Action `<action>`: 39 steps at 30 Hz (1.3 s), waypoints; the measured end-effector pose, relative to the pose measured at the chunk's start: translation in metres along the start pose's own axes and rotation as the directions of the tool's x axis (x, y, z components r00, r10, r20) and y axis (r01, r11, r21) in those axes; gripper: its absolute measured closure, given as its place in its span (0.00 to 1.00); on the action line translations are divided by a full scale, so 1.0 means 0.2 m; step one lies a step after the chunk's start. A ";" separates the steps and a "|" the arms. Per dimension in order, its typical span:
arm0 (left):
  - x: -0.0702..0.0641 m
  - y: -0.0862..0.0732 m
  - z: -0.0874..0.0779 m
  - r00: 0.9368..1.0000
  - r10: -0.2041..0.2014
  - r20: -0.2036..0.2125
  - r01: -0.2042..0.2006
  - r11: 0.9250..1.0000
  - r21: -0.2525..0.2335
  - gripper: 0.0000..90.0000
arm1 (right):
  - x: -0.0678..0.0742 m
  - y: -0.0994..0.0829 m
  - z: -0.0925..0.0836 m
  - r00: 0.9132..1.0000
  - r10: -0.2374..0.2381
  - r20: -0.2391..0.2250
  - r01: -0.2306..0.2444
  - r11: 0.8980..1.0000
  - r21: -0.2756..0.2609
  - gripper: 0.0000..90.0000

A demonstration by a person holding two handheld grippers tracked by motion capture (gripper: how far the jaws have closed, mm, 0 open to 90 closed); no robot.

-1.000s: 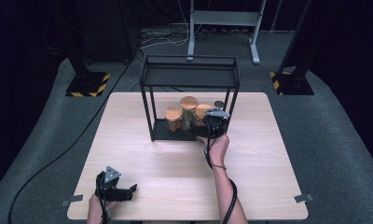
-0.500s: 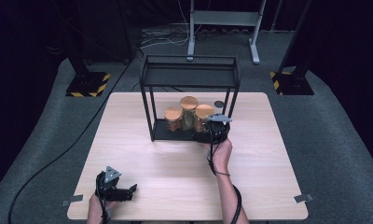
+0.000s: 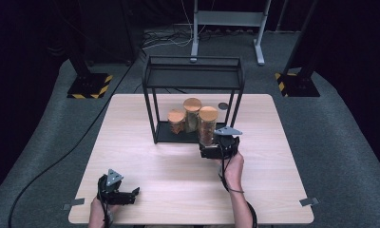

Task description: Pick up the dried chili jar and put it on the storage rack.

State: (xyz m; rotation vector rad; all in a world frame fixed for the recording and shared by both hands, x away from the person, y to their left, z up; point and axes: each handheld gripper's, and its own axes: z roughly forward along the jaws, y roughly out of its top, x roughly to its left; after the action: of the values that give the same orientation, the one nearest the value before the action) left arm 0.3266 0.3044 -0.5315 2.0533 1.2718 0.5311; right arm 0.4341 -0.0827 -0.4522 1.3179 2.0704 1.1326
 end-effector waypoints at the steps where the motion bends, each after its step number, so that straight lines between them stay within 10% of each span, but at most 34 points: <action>1: 0.00 0.00 0.00 1.000 0.000 0.000 0.000 1.000 0.000 0.00 | 0.00 -0.02 -0.01 1.000 -0.001 -0.002 0.001 1.000 0.003 0.00; 20: 0.00 0.00 0.00 1.000 0.001 0.000 -0.001 1.000 0.001 0.00 | 0.00 -0.47 -0.13 1.000 0.007 -0.009 -0.006 0.995 0.104 0.00; 39: 0.00 0.00 0.00 1.000 0.007 0.005 -0.007 1.000 0.002 0.00 | 0.00 -0.54 -0.11 0.999 -0.041 0.025 0.037 0.989 0.140 0.01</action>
State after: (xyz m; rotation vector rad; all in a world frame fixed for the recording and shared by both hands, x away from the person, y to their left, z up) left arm 0.3263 0.3041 -0.5315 2.0599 1.2627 0.5277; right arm 0.3606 -0.1144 -0.5287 1.3433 2.1788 0.9625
